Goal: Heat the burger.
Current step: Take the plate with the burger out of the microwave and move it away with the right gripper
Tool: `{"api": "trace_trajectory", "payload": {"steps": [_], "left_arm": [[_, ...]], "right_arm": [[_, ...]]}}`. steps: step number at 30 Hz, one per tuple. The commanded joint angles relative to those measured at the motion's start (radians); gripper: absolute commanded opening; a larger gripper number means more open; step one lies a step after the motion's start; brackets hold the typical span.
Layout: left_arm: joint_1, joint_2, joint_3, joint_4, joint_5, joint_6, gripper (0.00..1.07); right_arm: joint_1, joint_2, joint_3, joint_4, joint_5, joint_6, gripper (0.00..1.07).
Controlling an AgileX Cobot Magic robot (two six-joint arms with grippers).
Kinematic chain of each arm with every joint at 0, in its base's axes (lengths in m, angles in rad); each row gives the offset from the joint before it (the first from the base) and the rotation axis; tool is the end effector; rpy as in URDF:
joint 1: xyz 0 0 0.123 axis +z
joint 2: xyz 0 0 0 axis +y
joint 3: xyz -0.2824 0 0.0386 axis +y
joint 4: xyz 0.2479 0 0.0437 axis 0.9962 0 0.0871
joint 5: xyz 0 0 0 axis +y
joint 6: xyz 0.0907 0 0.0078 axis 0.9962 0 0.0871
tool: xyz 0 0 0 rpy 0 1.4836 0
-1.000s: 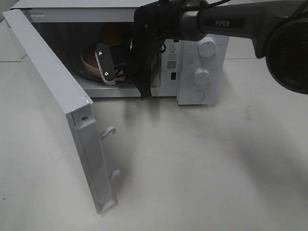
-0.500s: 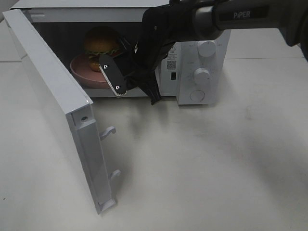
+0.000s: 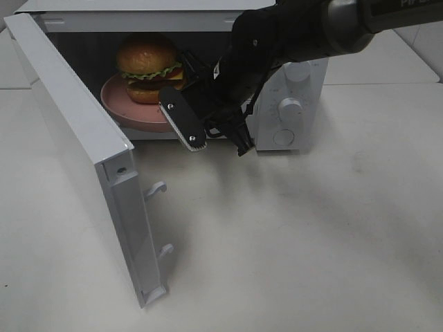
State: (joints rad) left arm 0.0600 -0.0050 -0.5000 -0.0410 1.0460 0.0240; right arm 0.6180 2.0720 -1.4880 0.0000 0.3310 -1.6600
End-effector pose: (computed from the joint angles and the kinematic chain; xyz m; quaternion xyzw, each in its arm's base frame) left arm -0.0048 -0.0035 0.2784 -0.0146 0.8477 0.0018 0.5302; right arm 0.3765 0.2677 0.1848 -0.8463 0.3900 -0.1807 0.3148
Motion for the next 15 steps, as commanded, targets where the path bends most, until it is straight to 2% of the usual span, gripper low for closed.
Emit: {"api": "trace_trajectory", "payload": {"steps": [1,11,15], "left_arm": [[0.002,-0.019,0.003,-0.002,-0.009,-0.003,0.98],[0.002,-0.019,0.003,-0.002,-0.009,-0.003,0.98],[0.002,-0.019,0.003,-0.002,-0.009,-0.003,0.98]], "right_arm": [[0.003,-0.074,0.057,0.006,-0.071,-0.013,0.0],[0.025,-0.181,0.216,0.006,-0.098,-0.013,0.0],[0.026,-0.25,0.32,0.006,-0.146,-0.013,0.0]]}}
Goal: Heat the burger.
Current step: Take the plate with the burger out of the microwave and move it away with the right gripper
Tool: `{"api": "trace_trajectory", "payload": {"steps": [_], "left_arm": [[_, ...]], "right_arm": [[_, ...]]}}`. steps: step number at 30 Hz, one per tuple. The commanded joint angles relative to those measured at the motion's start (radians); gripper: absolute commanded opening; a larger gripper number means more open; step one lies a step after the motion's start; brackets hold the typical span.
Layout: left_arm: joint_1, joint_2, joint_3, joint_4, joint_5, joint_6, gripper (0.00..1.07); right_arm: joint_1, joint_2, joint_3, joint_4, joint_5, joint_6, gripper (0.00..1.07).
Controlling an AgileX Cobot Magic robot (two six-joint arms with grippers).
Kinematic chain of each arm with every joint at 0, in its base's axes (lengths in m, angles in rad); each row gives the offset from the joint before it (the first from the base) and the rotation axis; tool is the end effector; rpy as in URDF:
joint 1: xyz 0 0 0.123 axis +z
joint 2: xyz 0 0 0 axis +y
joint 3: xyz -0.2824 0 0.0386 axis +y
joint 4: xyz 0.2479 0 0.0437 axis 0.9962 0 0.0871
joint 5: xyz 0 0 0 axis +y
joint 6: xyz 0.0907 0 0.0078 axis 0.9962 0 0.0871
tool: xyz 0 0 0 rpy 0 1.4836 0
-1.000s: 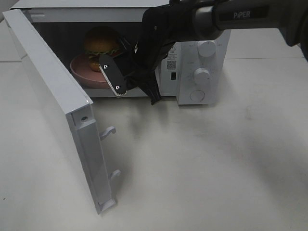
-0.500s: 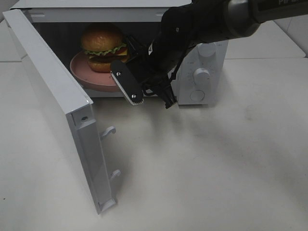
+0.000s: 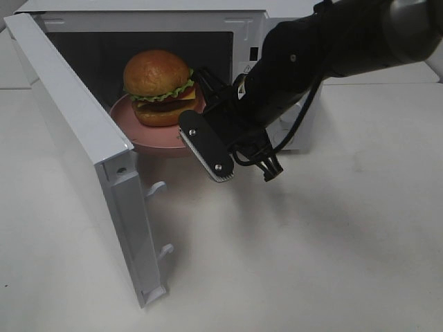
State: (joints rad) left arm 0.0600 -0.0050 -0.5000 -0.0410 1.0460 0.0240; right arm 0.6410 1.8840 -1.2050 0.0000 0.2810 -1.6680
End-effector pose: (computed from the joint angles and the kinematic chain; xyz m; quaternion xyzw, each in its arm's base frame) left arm -0.0048 -0.0035 0.2784 -0.0146 0.8477 0.0018 0.5302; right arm 0.3226 0.2407 0.1883 -0.8595 0.3800 -0.1680 0.2979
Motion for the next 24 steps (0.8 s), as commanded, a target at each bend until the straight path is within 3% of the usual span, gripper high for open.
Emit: {"api": "trace_trajectory", "payload": {"steps": [1,15,24], "left_arm": [[0.002,-0.019,0.003,-0.002,-0.009,-0.003,0.98],[0.002,-0.019,0.003,-0.002,-0.009,-0.003,0.98],[0.002,-0.019,0.003,-0.002,-0.009,-0.003,0.98]], "right_arm": [[0.003,-0.076,0.053,0.006,-0.1,-0.005,0.0],[0.003,-0.309,0.319,0.006,-0.121,-0.001,0.0],[0.003,-0.437,0.425,0.0,-0.11,0.024,0.0]]}}
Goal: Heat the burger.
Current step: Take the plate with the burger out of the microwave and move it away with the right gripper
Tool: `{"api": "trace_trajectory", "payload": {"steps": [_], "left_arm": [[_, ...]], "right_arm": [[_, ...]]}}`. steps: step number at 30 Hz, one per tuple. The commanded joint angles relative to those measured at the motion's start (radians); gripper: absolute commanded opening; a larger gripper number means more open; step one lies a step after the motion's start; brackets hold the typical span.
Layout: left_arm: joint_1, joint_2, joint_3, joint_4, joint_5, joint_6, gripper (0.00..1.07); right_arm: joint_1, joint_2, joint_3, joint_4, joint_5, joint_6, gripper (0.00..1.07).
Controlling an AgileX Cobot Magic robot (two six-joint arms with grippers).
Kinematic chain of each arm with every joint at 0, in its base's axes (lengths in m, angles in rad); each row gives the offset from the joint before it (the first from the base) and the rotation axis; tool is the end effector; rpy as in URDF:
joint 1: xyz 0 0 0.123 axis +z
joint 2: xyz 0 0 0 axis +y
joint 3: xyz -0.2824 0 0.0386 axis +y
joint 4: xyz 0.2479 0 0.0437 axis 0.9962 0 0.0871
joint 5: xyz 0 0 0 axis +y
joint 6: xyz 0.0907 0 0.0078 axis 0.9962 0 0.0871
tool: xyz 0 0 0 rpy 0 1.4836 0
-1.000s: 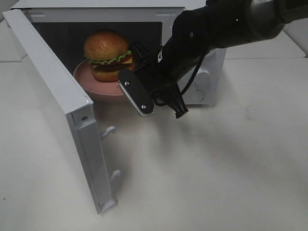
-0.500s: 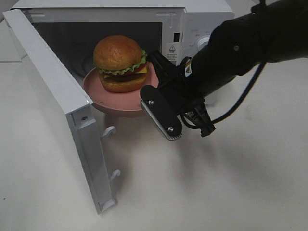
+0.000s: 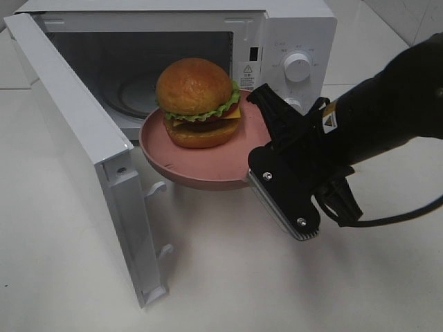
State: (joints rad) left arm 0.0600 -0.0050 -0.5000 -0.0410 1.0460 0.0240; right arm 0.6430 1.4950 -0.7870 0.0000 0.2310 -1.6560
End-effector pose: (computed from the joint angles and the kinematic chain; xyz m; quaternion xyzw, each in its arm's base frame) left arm -0.0048 -0.0035 0.2784 -0.0146 0.8477 0.0018 0.5302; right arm 0.2351 0.1761 0.2109 -0.8542 0.3828 -0.1707 0.3076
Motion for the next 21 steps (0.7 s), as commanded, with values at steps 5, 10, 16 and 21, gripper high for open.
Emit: {"api": "trace_trajectory", "payload": {"steps": [5,10,16,21], "left_arm": [[0.002,-0.019,0.003,-0.002,-0.009,-0.003,0.98],[0.002,-0.019,0.003,-0.002,-0.009,-0.003,0.98],[0.002,-0.019,0.003,-0.002,-0.009,-0.003,0.98],[0.002,-0.019,0.003,-0.002,-0.009,-0.003,0.98]], "right_arm": [[0.001,-0.169,0.094,0.0,-0.022,0.046,0.0],[0.001,-0.26,0.161,0.0,0.004,0.049,0.0],[0.001,-0.373,0.217,0.0,0.054,0.075,0.0],[0.001,-0.45,0.245,-0.05,0.1,0.11,0.0]]}}
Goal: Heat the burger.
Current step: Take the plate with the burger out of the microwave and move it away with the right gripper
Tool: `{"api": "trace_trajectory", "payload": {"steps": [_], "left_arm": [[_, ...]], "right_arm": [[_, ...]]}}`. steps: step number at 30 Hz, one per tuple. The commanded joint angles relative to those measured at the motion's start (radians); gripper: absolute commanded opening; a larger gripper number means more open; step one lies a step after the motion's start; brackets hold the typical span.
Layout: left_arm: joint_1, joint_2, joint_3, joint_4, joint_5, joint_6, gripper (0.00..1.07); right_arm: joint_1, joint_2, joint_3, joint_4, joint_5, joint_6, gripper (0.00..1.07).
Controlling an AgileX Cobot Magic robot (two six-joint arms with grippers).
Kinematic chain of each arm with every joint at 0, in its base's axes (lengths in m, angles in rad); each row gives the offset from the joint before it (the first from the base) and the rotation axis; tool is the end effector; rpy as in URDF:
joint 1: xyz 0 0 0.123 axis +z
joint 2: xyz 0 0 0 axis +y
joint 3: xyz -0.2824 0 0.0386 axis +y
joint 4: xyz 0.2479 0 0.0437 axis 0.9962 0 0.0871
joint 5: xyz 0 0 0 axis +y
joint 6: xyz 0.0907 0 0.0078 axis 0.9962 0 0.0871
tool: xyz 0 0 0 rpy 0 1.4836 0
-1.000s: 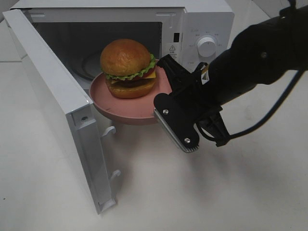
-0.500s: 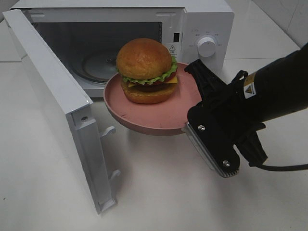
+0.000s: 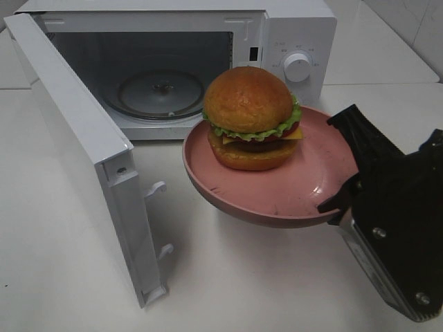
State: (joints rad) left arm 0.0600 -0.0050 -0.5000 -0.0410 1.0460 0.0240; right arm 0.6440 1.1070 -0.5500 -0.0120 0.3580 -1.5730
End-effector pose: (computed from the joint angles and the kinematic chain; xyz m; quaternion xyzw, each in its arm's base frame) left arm -0.0048 -0.0035 0.2784 -0.0146 0.8477 0.0018 0.5302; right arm 0.1627 0.1217 0.2318 -0.8360 0.4116 -0.1662 0.3228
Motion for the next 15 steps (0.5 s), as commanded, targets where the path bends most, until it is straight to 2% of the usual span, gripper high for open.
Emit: {"api": "trace_trajectory", "payload": {"steps": [1,15], "left_arm": [[0.002,-0.019,0.003,-0.002,-0.009,-0.003,0.98],[0.002,-0.019,0.003,-0.002,-0.009,-0.003,0.98]], "right_arm": [[0.0,-0.096,0.021,-0.075,-0.006,0.059,0.0],[0.0,-0.294,0.061,-0.313,0.177,0.37,0.0]]}}
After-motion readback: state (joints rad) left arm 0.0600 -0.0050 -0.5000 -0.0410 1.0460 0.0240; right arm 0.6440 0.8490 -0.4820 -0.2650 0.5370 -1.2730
